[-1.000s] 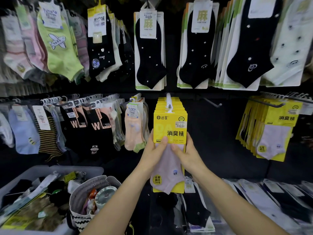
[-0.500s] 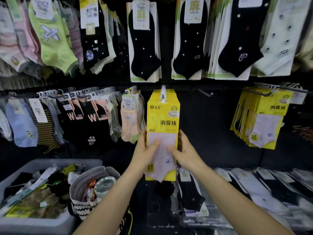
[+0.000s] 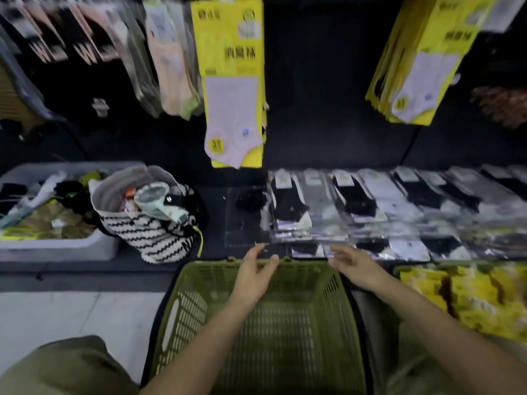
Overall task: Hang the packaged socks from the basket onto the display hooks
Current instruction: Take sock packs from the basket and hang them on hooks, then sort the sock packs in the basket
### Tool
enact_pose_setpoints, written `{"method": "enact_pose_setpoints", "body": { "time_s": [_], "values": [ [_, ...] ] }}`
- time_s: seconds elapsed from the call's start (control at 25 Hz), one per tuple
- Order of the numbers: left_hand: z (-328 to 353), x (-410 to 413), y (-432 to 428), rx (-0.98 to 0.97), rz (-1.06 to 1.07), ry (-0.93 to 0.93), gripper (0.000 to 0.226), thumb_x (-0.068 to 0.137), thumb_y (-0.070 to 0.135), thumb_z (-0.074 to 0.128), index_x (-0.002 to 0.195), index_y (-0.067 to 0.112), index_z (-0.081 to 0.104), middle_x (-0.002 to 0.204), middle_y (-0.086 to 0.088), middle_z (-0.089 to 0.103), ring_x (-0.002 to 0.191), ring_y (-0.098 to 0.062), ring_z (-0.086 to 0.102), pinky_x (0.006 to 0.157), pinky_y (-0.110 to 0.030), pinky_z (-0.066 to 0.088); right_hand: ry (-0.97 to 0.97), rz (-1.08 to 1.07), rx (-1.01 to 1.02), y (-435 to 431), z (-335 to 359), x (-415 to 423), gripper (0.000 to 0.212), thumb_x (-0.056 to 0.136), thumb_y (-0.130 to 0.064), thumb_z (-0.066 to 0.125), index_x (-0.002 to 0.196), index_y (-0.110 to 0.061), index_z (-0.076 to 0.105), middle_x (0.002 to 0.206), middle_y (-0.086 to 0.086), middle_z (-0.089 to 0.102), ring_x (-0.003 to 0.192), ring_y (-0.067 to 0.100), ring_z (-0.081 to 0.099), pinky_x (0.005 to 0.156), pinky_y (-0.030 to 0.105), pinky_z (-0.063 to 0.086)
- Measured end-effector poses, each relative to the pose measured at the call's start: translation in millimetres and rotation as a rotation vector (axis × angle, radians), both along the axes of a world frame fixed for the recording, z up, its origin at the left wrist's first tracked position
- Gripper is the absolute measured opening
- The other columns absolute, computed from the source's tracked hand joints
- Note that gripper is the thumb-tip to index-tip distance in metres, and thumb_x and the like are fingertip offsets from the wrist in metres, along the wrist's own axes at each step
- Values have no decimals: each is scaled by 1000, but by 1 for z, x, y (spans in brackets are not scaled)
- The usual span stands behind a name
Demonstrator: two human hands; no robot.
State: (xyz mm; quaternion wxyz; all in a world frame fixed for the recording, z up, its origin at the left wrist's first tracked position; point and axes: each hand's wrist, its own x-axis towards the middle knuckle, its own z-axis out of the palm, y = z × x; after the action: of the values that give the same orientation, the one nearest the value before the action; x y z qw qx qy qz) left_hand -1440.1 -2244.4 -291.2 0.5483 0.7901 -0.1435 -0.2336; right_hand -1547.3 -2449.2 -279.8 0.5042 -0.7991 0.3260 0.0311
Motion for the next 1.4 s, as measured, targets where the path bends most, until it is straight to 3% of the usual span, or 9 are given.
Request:
{"method": "enact_pose_setpoints", "body": {
  "time_s": [0.28,0.48,0.6,0.72,0.92,1.04,1.16,1.28,1.4],
  "values": [
    [-59,-87,-59,227,-289,-12,49,89,23,61,133,7,46,135,-11,53,122,-24,51,98,-25,39,270,-293,-161,-30,-60,-109,41,88,-21,62,122,1,55,123,22,58,109,36,57,86,35,43],
    [-91,-134,-104,350,-451,-98,56,88,29,62,138,15,41,138,-7,49,122,-23,50,92,-24,38,439,-395,-201,-46,-88,-167,57,87,-26,62,136,-5,42,128,17,54,116,34,51,90,37,43],
    [-107,-149,-111,439,-572,-190,72,84,35,65,145,18,29,154,0,22,138,-19,29,109,-32,30,410,-286,-82,-52,-100,-177,61,87,-25,64,141,-14,38,126,14,55,113,30,53,84,32,43],
    [-115,-147,-105,603,-739,-364,88,81,48,63,149,27,12,158,8,-2,145,-20,5,112,-47,27,314,-290,-20,-53,-102,-168,55,85,-8,61,136,-16,44,113,10,61,102,28,57,81,32,47],
    [-111,-133,-86,714,-789,-497,85,81,57,54,148,36,6,159,7,-6,146,-20,-8,110,-55,21,307,-293,130,-49,-93,-155,58,82,-3,61,135,-16,44,102,7,61,79,19,59,70,29,47],
    [-110,-117,-49,770,-735,-483,82,84,58,50,147,40,1,159,6,-2,146,-22,-4,111,-54,24,301,-261,178,-30,-88,-139,65,81,-1,60,141,-15,38,105,7,59,83,18,57,71,27,47],
    [-109,-99,-8,785,-658,-408,79,87,52,51,146,44,0,159,4,11,145,-24,12,110,-47,31,270,-207,229,4,-90,-116,65,82,3,54,141,-16,38,94,1,62,79,16,59,64,22,48],
    [-105,-84,26,704,-564,-268,74,92,40,52,147,42,3,154,-4,28,133,-24,39,103,-35,40,238,-171,318,39,-99,-90,67,83,7,48,144,-17,34,108,10,63,99,27,61,87,35,52],
    [-101,-69,64,686,-458,-250,69,94,33,50,148,37,8,149,-8,38,126,-24,47,99,-31,42,233,-128,376,79,-108,-65,67,83,7,47,144,-18,35,119,15,61,109,32,59,100,43,46]
  ]
}}
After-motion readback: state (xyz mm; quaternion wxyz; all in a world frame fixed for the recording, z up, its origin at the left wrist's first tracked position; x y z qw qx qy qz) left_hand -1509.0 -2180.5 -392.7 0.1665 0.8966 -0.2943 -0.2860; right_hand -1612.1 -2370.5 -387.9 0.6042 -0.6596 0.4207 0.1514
